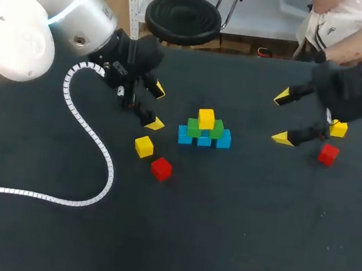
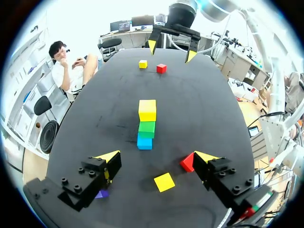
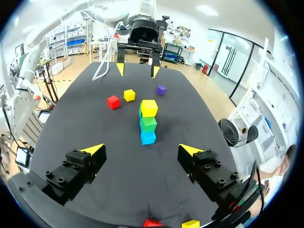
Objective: Place the blue cubes, place green cubes on the blue cubes, place the yellow cubes on the green cubes, then place the red cubes on the yellow cubes, and place purple cube on the red cubes.
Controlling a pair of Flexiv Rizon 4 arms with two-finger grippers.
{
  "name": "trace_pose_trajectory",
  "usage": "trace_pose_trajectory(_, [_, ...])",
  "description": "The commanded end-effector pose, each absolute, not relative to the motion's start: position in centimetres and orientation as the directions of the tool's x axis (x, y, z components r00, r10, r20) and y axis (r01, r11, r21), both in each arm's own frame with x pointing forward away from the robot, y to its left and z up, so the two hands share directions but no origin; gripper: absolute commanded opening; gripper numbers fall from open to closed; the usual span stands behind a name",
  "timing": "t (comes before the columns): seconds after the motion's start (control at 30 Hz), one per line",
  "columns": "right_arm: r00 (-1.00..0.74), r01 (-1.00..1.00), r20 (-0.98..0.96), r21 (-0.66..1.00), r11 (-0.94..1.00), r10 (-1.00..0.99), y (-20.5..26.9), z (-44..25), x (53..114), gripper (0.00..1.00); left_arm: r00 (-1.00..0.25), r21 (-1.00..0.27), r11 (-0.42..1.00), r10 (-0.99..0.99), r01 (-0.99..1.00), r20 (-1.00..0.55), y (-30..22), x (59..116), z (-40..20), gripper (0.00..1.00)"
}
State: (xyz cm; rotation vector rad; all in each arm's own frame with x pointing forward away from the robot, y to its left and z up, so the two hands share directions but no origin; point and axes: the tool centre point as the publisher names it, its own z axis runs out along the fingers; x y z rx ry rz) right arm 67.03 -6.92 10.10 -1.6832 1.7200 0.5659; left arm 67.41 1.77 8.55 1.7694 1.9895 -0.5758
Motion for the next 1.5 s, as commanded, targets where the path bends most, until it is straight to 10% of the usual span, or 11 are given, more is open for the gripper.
trace_pose_trajectory(0.03, [0.042, -0.987, -0.708, -0.139, 0.081, -0.705, -7.0, 10.2, 66.9, 1.0, -0.104, -0.031, 0.105, 0.821, 0.994, -0.561, 1.9, 67.4, 8.5, 1.0])
trace_pose_trajectory(1.0, [0.047, -0.986, -0.706, -0.144, 0.079, -0.707, -7.2, 10.2, 66.7, 1.0, -0.104, -0.031, 0.105, 0.821, 0.994, -0.561, 1.9, 67.4, 8.5, 1.0])
trace_pose_trajectory(1.5, [-0.102, -0.9, -0.663, -0.256, 0.353, -0.742, -21.1, 10.9, 61.4, 1.0, -0.104, -0.031, 0.105, 0.821, 0.994, -0.561, 1.9, 67.4, 8.5, 1.0])
